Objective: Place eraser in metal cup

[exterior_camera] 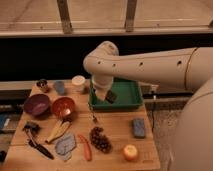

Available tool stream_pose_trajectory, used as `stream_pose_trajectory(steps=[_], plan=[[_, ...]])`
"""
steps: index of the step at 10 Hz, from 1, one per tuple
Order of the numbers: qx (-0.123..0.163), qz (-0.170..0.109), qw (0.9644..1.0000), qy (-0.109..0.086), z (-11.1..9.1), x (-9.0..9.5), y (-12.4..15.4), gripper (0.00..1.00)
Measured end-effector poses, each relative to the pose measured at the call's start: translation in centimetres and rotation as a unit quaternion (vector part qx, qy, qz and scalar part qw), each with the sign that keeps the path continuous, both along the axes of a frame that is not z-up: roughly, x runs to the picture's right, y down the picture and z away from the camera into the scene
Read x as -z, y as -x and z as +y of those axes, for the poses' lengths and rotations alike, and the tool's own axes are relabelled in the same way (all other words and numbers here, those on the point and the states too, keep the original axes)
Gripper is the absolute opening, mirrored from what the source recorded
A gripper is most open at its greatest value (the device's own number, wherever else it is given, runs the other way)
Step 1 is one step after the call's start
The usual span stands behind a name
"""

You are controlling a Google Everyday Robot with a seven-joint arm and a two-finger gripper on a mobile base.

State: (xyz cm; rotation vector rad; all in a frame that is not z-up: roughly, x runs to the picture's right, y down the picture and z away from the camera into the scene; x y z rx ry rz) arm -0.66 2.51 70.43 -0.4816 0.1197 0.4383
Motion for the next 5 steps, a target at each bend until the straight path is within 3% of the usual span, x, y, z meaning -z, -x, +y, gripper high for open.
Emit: stream_pose_trajectory(steps=[3, 5], plan=[[-0.001, -0.001, 1.0000, 0.006, 0.2, -0.2, 0.0, 0.16], [-0.009, -0.006, 0.9999, 0.010, 0.2, -1.7, -0.4, 0.16]])
